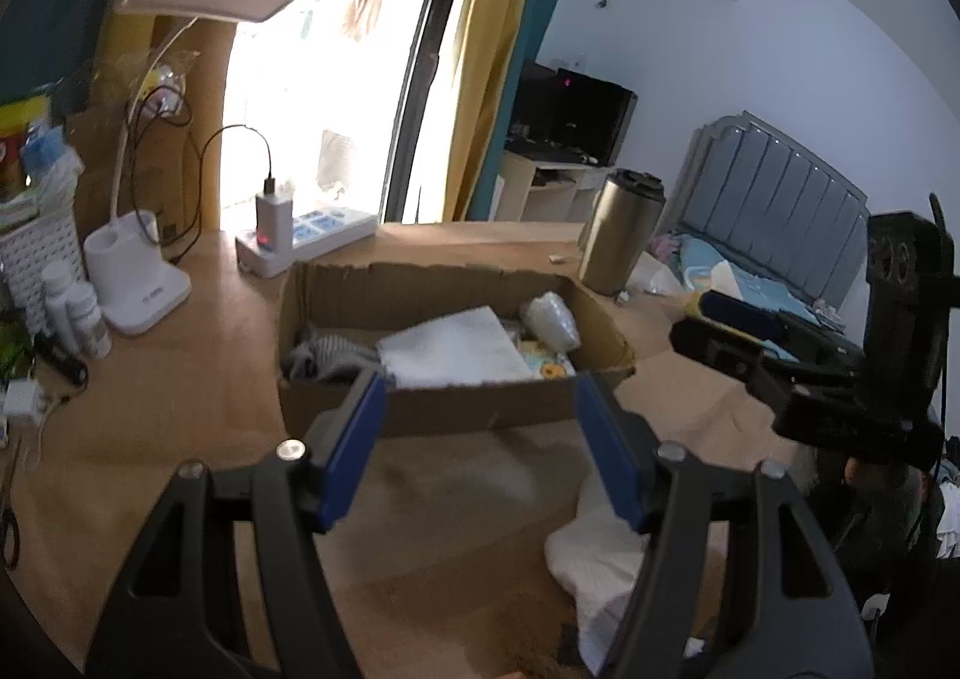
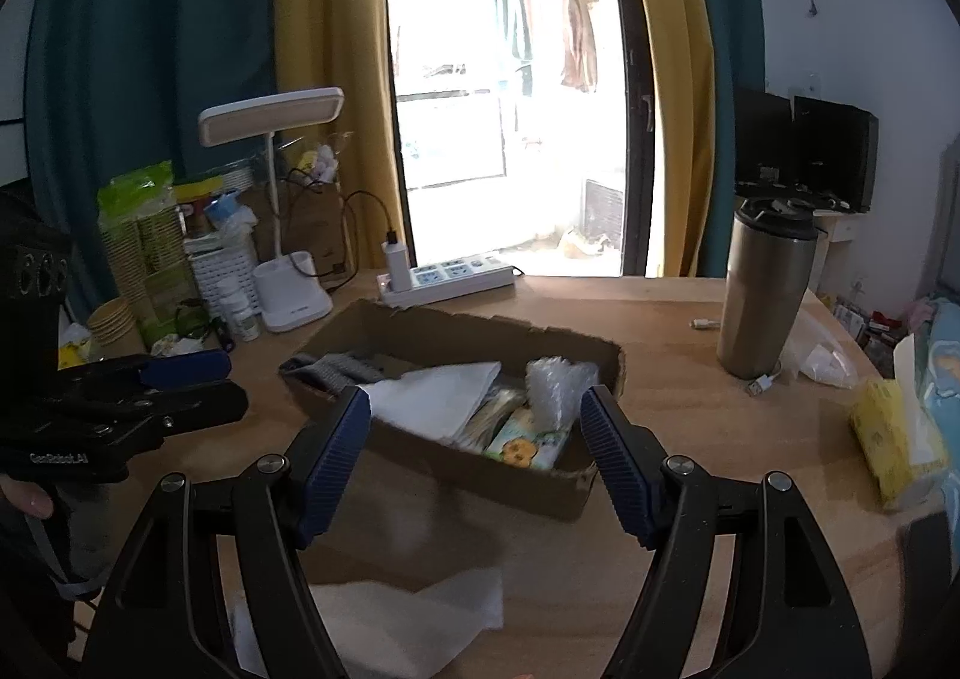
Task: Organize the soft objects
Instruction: 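Pinch the white paper towel with the right tool while the left tool reaches the brown bear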
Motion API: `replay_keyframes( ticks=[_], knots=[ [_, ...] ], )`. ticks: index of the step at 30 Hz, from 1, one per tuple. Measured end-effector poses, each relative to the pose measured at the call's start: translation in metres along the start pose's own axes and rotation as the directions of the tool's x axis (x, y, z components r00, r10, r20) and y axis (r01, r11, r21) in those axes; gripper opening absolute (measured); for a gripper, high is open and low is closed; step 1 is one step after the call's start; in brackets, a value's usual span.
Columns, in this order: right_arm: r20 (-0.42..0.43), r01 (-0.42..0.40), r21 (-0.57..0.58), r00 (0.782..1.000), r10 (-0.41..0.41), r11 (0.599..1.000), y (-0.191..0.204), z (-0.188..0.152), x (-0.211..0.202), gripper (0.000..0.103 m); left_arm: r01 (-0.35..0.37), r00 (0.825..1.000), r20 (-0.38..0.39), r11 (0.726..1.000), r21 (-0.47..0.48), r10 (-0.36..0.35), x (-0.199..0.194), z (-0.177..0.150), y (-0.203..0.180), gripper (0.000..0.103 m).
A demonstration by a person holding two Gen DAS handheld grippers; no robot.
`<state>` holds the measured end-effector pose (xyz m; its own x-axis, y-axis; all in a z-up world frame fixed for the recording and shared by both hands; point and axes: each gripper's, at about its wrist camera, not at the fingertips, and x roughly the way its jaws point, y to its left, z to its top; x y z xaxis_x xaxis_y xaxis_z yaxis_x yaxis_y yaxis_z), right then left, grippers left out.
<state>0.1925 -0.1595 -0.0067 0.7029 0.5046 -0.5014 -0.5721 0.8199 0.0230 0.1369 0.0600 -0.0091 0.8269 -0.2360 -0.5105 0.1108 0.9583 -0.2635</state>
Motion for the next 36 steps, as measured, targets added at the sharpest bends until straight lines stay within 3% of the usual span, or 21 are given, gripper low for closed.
replay_keyframes(
  ticks=[19,27,36],
  knots=[
    [-0.112,-0.062,0.017,0.992,0.064,0.998,0.021,-0.058,-0.007,0.076,0.007,0.998,-0.055,0.998,-0.055,-0.010,-0.015,-0.047,-0.008,0.067],
    [-0.207,-0.122,0.021,0.970,0.124,0.992,0.038,-0.083,0.012,0.076,0.011,0.997,-0.078,0.998,-0.068,-0.016,-0.017,-0.066,-0.005,0.068],
    [-0.335,-0.095,-0.005,0.938,0.088,0.995,0.050,-0.104,0.045,0.076,0.011,0.991,-0.133,0.995,-0.097,-0.024,-0.012,-0.081,0.001,0.068]
  ],
)
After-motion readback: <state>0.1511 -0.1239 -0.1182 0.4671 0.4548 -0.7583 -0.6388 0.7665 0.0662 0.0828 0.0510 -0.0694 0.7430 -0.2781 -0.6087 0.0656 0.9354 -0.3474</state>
